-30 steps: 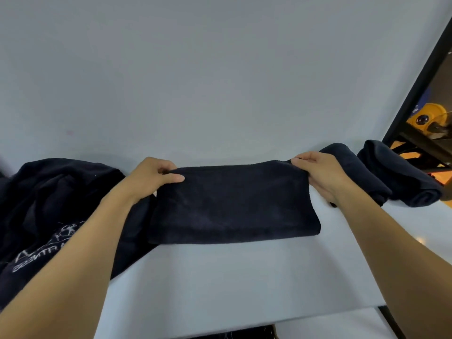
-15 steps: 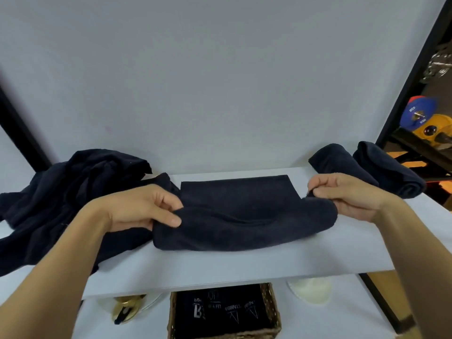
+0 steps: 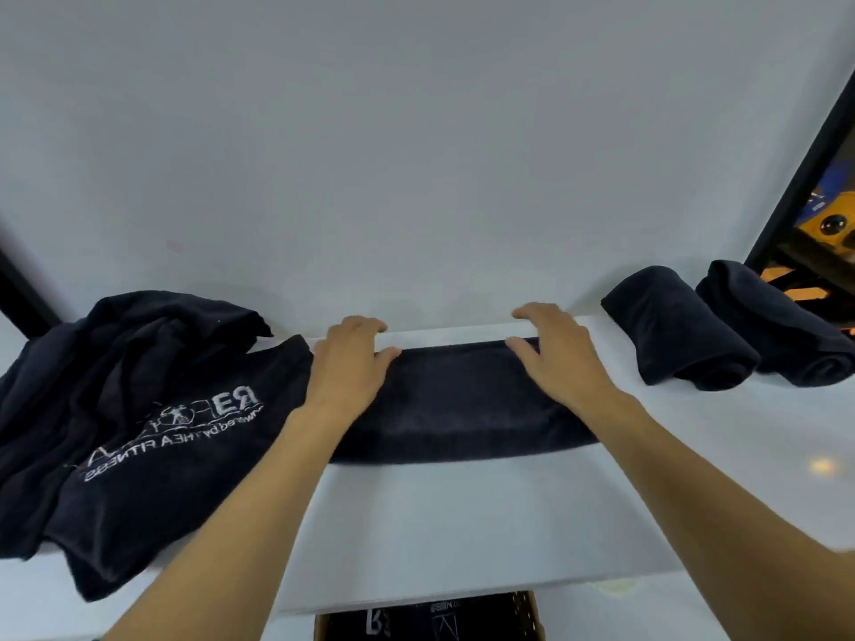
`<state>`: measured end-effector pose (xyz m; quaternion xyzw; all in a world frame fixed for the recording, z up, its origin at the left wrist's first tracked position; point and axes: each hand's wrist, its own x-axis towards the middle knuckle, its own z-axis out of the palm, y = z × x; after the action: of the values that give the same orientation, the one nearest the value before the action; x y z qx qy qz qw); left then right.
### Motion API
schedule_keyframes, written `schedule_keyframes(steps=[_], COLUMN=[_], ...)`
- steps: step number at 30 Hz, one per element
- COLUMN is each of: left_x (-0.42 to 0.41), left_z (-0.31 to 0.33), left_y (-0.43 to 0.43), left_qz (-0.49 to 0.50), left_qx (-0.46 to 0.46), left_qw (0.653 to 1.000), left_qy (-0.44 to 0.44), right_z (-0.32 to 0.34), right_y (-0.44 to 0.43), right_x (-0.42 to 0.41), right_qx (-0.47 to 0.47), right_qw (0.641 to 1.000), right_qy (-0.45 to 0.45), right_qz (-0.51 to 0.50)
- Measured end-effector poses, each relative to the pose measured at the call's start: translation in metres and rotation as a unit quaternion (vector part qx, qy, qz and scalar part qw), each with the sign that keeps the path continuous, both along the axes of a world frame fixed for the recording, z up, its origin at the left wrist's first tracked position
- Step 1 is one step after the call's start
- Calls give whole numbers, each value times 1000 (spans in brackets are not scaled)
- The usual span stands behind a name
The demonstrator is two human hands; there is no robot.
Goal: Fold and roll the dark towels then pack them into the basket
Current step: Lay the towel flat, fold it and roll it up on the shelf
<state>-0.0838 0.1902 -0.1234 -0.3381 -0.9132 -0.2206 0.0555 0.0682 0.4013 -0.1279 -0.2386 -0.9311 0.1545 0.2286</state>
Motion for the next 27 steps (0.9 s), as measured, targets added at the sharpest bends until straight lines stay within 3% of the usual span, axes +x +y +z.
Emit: schedule_keyframes(steps=[3, 5, 8, 10, 12, 16, 18, 21, 24, 27], left_x=[31, 30, 32, 44, 55, 47, 44, 27, 9, 21], left_z=[-23, -32, -31, -34, -41, -43, -31, -11, 0, 2], left_y=[5, -7, -37, -61, -85, -94, -84, -64, -38, -10], left_qz=[-123, -98, -61, -103, -139, -149, -157, -134, -55, 50], left_qx=[-147, -215, -203, -152, -126, -84, -62, -37, -3, 109], left_qw=[981, 972, 977, 983, 981, 963, 957, 960, 982, 993], left_qy=[-27, -18, 11, 6, 57, 210, 236, 243, 181, -20], right_z=[-16, -22, -19, -17, -12, 13, 21, 31, 40, 40], right_y=[-22, -5, 27, 39, 42, 40, 37, 34, 20, 1], right_x=[-9, -6, 5, 12, 16, 10, 12, 41, 91, 119], right_qx=[52, 20, 4, -2, -22, -211, -300, -355, -393, -260], right_qw=[976, 966, 962, 967, 973, 960, 943, 926, 901, 920], right_qy=[-165, -239, -270, -256, -227, -178, -136, -97, -169, -283], right_qz=[130, 101, 37, 10, -22, -49, -55, -87, -68, -80])
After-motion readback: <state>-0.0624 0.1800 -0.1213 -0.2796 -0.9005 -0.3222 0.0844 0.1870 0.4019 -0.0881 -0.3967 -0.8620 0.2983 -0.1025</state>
